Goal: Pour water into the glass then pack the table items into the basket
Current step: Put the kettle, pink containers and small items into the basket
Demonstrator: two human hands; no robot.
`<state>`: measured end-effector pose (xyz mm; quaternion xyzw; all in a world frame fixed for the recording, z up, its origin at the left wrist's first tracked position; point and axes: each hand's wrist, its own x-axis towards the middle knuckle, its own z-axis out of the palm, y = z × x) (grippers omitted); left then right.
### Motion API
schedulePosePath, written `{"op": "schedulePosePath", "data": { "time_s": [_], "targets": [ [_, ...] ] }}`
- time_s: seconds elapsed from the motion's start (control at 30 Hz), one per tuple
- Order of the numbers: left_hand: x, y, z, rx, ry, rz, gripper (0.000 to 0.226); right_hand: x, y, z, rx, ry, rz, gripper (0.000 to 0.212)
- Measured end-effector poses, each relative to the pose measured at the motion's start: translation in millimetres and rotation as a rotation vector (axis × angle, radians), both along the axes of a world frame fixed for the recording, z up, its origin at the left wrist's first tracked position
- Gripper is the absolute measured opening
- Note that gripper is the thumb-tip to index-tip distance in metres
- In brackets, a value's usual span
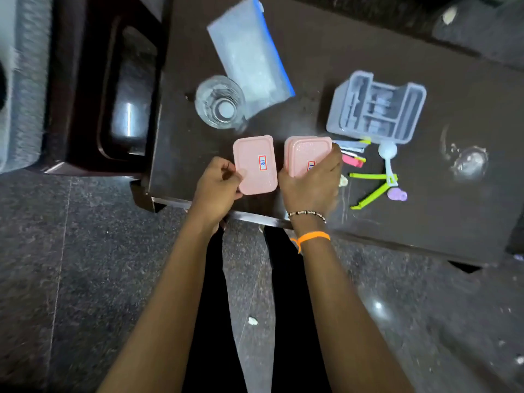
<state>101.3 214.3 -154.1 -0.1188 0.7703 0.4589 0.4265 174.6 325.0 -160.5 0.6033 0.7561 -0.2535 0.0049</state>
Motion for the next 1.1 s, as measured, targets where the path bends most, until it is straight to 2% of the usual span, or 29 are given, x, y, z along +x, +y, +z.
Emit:
{"op": "schedulePosePath", "data": {
  "time_s": [0.13, 0.23, 0.43, 0.6, 0.77, 0.87, 1.0, 1.1],
  "targets": [
    [-34, -28, 45, 0.051, 0.162, 0.161, 0.021, -53, -12, 45, -0.009, 0.206, 0.184, 0.082],
    [-75, -60, 74, 0.071, 0.307, 0.328, 0.022, -114, -30, 73, -0.106, 0.377, 0.344, 0.075],
    [-174, -124, 93, 0.140, 0.352, 0.737, 0.018, -241, -95, 96, -0.188, 0.544, 0.684, 0.075],
    [-241, -153, 61, 0.076, 0.279, 0.774, 0.008, -337, -123, 80, -0.108, 0.452, 0.901, 0.078],
    [-271, -142, 27, 0.055, 0.112, 0.759, 0.027, -405, -131, 52, -0.048, 0.199, 1.098, 0.084],
    [-281, -136, 13, 0.039, 0.046, 0.802, 0.020, -425, -136, 39, -0.019, 0.064, 1.161, 0.086],
    [-287, -123, 2, -0.105, 0.025, 0.737, 0.038, -436, -136, 29, 0.058, -0.101, 1.214, 0.085],
    [-291, -117, -3, -0.192, 0.037, 0.655, 0.041, -432, -136, 21, 0.153, -0.172, 1.280, 0.088]
  ]
}}
